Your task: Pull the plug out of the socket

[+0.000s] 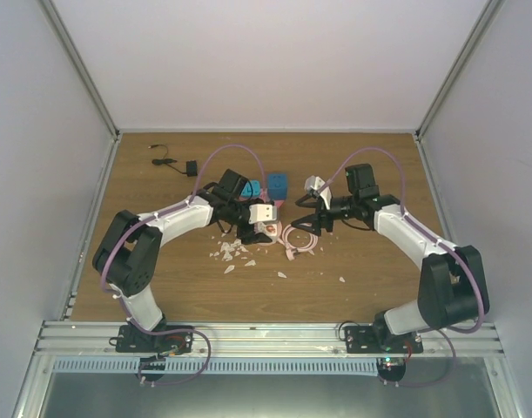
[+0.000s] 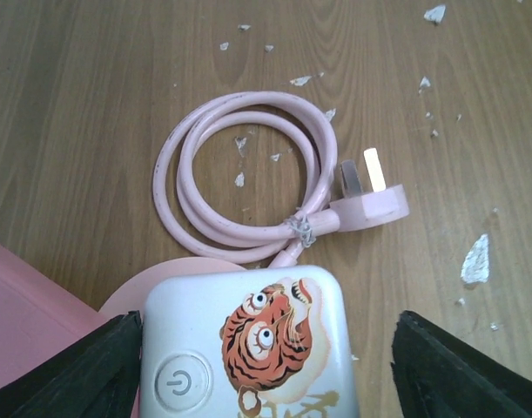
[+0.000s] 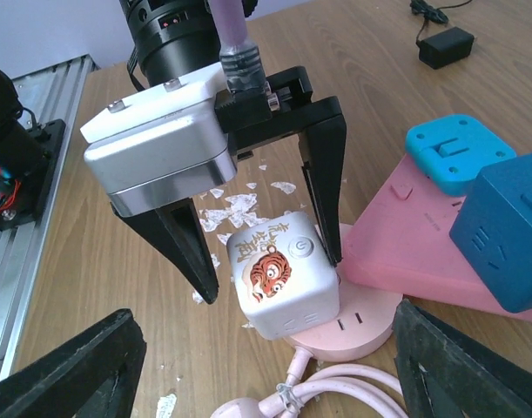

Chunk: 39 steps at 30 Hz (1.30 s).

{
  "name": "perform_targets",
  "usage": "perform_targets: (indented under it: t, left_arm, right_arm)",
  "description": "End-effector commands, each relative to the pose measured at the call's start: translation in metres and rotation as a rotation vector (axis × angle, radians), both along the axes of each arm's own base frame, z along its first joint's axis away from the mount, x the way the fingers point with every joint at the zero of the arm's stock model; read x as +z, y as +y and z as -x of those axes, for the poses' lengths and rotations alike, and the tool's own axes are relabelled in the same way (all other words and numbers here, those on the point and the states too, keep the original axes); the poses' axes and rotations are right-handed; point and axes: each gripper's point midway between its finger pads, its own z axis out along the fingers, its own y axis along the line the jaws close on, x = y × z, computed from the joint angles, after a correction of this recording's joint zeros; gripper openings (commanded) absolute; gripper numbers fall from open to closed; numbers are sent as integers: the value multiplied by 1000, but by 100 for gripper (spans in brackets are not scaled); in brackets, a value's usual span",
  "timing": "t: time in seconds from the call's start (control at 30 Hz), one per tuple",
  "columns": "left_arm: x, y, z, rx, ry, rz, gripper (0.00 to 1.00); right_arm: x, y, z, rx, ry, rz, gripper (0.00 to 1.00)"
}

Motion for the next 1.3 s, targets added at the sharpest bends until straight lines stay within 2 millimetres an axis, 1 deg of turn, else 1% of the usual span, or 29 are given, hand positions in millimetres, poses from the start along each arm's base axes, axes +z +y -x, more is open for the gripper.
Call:
perform_targets:
  t: [0.0,0.1,0.17,0.2,0.3,0.43,0.57,0.67,0.77,0.9,0.97,1.07,1.17,1.27]
  left_arm:
    - [-16,3,10,-16,-7,-29,77]
    - [-20,5,6,14,-24,-41,81]
    - [-22,6,4,23,-31,-48,81]
    - [-21,6,5,21,-30,-44,79]
    - [-15,5,10,5,-31,-19,68]
    - [-8,7,20,-29,-56,7,52]
    - [-11,14,30,-60,-54,-3,44]
    - [-9,17,37,-82,-30,12,42]
    - [-4,20,46,-119,-11,44,41]
    - [-5,23,57,-168,-3,55,41]
    - [-7,25,59,-177,-6,50,40]
    - [-9,28,59,-178,-11,46,40]
    - [-9,30,59,-176,-11,47,40]
    - [-9,30,59,-172,-7,50,40]
  right_arm:
    - [-6,0,-5,-6,3,-12,78]
    - [-7,0,-6,-5,-8,-11,76]
    - [-8,0,-7,-7,-8,-11,74]
    - [-9,0,-7,-9,-9,-9,72]
    - [-11,-1,-9,-25,-12,-3,64]
    - [-16,-2,-12,-49,-27,8,57]
    - [-23,-2,-14,-60,-26,20,53]
    - [-28,1,-14,-51,-13,26,50]
    - [-30,9,-12,-45,-24,35,46]
    - [-42,30,-5,-22,-37,67,37]
    - [-50,39,-3,-16,-30,82,31]
    - [-61,45,-3,-27,-28,102,23]
    - [-72,49,-1,-32,-35,117,19]
    - [-82,53,2,-16,-39,123,18]
